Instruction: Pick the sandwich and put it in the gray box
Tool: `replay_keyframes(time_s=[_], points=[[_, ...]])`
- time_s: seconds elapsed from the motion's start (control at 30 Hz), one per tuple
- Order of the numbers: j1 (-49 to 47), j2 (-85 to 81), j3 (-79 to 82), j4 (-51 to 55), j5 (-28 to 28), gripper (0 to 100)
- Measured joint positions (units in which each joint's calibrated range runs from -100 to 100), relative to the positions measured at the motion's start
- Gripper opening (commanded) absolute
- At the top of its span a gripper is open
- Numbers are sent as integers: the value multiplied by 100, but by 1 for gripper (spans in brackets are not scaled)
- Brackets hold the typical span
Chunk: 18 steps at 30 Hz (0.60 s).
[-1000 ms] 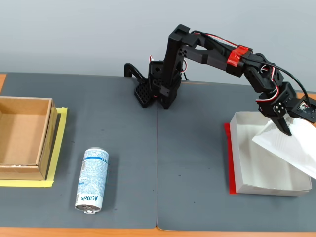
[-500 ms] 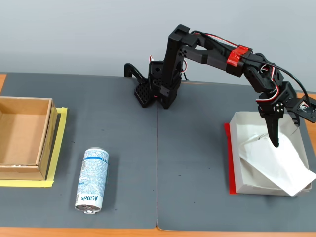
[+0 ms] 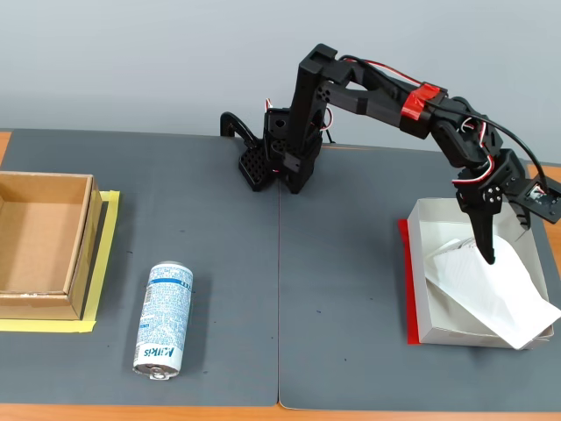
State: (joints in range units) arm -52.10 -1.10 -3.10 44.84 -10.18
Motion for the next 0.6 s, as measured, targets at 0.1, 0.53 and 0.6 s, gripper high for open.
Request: replay_keyframes(time_s=[0.1,0.53,0.6], points=[[133,-51,0,0,0,16],[1017,-1495,1230,0,186,2],[1194,-1818,1581,0,186,2]])
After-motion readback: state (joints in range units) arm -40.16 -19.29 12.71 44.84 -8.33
